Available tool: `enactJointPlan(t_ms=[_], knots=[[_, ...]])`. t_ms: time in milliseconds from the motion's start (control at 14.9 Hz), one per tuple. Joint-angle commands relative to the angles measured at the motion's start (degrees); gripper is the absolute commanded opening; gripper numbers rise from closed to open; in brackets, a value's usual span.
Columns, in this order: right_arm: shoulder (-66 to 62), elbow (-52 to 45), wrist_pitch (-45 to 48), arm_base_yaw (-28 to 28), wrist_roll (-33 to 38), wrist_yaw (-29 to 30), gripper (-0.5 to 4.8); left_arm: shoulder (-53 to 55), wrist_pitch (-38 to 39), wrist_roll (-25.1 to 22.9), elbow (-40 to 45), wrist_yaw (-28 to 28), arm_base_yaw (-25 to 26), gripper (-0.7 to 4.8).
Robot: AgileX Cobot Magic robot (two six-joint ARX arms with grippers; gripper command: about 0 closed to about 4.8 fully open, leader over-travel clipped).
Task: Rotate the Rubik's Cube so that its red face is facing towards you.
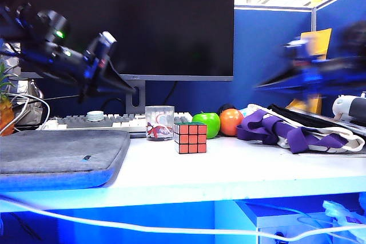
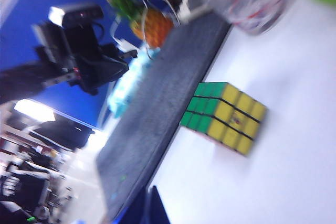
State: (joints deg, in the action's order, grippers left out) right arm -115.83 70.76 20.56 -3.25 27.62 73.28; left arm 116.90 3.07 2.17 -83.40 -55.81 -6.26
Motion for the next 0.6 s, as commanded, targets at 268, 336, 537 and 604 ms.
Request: enactJointPlan(t_ms=[268, 336, 537, 604], knots=[[0.42, 0.85, -1.14, 14.88, -0.39, -19.91, -0.01, 7.61, -0.35, 0.09, -9.81, 9.51, -2.36, -0.03], [0.46, 1.01, -1.01, 15.8, -0.39, -22.08, -0.01, 9.77, 1.79, -1.51, -13.57, 9.73, -3.41, -0.03], [0.52, 1.09, -3.69, 15.78, -0.42, -24.26, -0.02, 14.51, 6.6, -9.99, -21.09, 13.22, -6.91, -0.03], [0.52, 1.14, -4.83, 15.78, -0.44, -23.52, -0.01, 17.09, 8.79, -13.03, -23.93, 13.25, -7.78, -0.03]])
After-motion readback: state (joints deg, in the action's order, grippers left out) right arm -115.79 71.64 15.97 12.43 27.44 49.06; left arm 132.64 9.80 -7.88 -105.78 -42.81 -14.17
